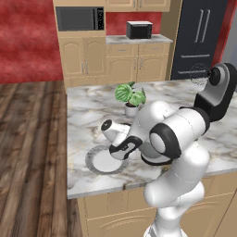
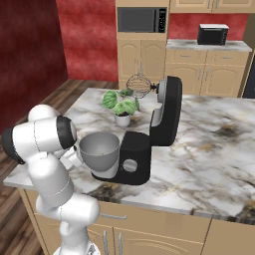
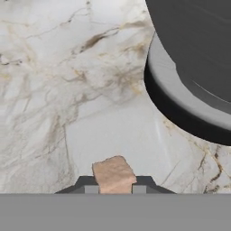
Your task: Add butter and sugar cubes to the stand mixer bowl and then turn on the stand mixer to begin making frosting.
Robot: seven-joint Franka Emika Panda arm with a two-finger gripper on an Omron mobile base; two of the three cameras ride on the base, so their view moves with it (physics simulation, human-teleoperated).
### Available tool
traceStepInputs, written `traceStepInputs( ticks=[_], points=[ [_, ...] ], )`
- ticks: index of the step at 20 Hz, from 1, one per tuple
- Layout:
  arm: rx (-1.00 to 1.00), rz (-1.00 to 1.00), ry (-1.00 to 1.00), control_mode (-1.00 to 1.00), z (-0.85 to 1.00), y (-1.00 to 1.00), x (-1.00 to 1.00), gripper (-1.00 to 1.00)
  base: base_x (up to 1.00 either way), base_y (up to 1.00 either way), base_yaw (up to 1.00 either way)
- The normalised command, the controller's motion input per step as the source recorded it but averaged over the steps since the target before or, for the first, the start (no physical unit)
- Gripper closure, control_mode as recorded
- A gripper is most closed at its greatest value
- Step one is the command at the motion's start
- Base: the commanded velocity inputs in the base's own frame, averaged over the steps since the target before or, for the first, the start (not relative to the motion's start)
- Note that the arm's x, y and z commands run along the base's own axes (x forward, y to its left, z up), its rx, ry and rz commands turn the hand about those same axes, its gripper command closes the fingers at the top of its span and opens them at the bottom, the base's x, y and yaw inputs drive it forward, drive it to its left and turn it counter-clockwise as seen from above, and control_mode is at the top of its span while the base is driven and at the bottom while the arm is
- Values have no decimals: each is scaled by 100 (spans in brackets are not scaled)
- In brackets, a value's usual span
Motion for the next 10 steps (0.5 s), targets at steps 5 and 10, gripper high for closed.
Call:
traceStepInputs(
  ticks=[5,10],
  points=[
    [0,0,-18,-100,13,0,-11,100,0,0,0],
    [0,0,-20,-100,27,1,-2,100,0,0,0]
  ],
)
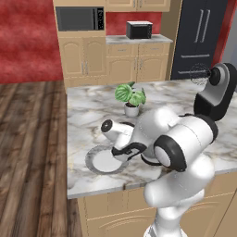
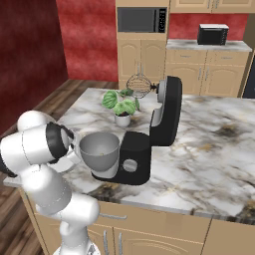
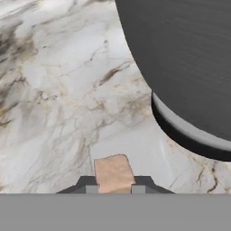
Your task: Add butter and sugar cubes to the stand mixer bowl and then turn on the stand mixer to begin making frosting.
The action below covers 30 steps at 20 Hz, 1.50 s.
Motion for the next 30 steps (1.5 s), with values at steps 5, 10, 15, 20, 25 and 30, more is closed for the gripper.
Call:
traceStepInputs(
  ticks=[5,10,15,20,25,30],
  points=[
    [0,0,-1,-100,50,0,0,100,0,0,0],
    [-1,0,0,-100,80,0,-27,100,0,0,0],
    [0,0,0,-100,91,0,-40,100,0,0,0],
    [0,0,0,-100,97,0,-47,100,0,0,0],
    [0,0,0,-100,85,-1,-58,100,0,0,0],
    [0,0,6,-100,56,-25,-61,100,0,0,0]
  ],
)
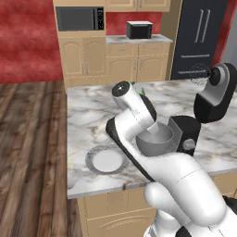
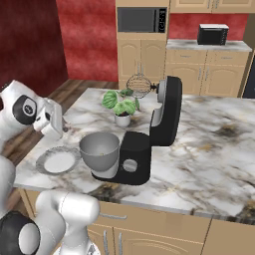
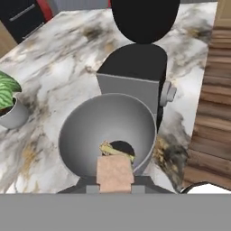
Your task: Add butter and sugar cubes to the stand mixer bowl and then turn on the stand mixer to begin making frosting.
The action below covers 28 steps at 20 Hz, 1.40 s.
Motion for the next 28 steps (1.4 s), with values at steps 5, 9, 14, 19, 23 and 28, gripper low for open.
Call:
traceStepInputs(
  ticks=[5,9,14,19,23,28],
  points=[
    [9,0,24,-100,3,-87,-17,100,0,0,0],
    [21,5,28,-100,-9,-80,26,100,0,0,0],
    [17,19,25,-100,-20,-32,30,100,0,0,0],
    [17,21,15,-100,-32,-3,12,100,0,0,0],
    [13,15,6,-100,-38,2,4,100,0,0,0],
    [3,11,0,-100,-29,18,14,100,0,0,0]
  ],
)
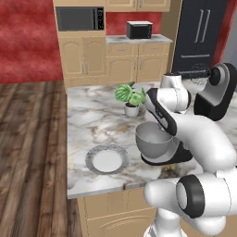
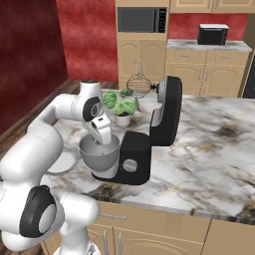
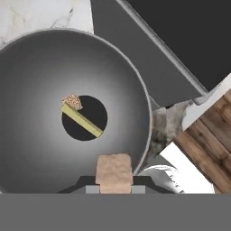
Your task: Add butter and sugar cubes to the stand mixer bowl and then turn on the stand mixer to begin making frosting.
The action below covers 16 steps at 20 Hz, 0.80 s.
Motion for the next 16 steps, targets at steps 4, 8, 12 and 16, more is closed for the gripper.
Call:
traceStepInputs(
  ticks=[4,8,12,16],
  points=[
    [0,7,0,-100,-31,27,15,100,0,0,0],
    [0,3,0,-100,-28,8,6,100,0,0,0],
    [0,2,0,-100,-26,0,0,100,0,0,0],
    [1,1,0,-100,-31,0,0,100,0,0,0]
  ],
)
